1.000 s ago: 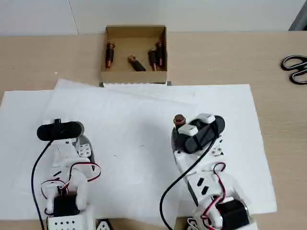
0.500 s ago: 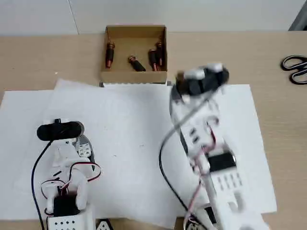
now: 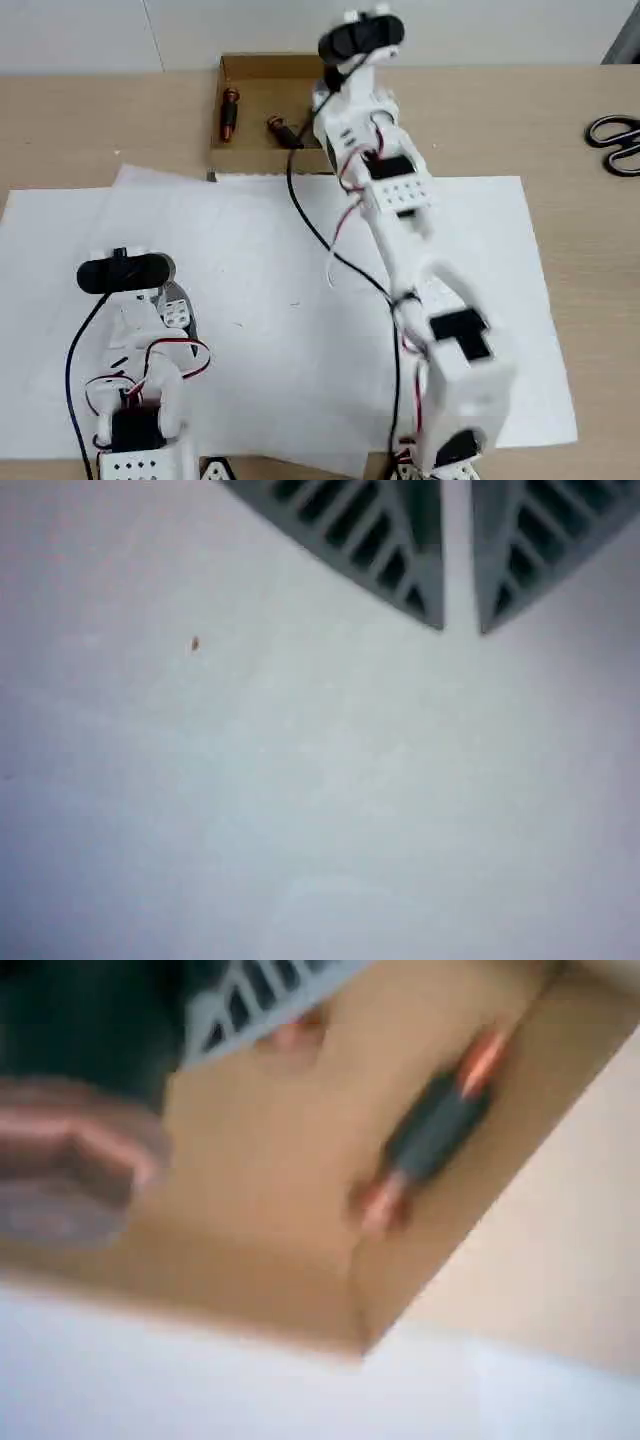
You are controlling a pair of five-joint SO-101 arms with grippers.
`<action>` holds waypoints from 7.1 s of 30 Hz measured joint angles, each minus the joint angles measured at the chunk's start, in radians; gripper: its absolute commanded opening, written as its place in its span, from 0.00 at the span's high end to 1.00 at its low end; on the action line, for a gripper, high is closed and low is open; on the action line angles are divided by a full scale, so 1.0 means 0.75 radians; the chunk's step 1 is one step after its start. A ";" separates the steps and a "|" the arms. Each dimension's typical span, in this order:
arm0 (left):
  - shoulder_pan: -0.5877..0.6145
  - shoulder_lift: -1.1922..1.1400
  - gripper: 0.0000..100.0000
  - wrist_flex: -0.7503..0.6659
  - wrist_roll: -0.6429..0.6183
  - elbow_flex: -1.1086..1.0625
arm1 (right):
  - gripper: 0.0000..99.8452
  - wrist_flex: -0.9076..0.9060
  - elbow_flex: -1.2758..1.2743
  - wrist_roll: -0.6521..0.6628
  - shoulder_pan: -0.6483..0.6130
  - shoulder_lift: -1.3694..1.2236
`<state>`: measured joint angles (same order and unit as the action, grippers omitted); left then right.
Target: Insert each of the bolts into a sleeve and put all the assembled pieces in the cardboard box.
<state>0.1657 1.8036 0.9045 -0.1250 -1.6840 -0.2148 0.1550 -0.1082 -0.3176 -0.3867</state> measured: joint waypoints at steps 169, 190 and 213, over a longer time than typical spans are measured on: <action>0.000 0.000 0.99 0.000 0.000 0.000 | 0.81 -0.955 -2.430 0.098 0.342 2.923; 0.000 0.000 0.99 0.000 0.000 0.000 | 0.81 -0.953 -2.430 -0.020 0.376 2.923; 0.000 0.000 0.99 0.000 0.000 0.000 | 0.81 -0.953 -2.430 -0.041 0.387 2.923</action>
<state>0.1657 1.8036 0.9045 -0.1250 -1.6840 -0.9298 -1.6678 -0.1389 -0.0276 1.8059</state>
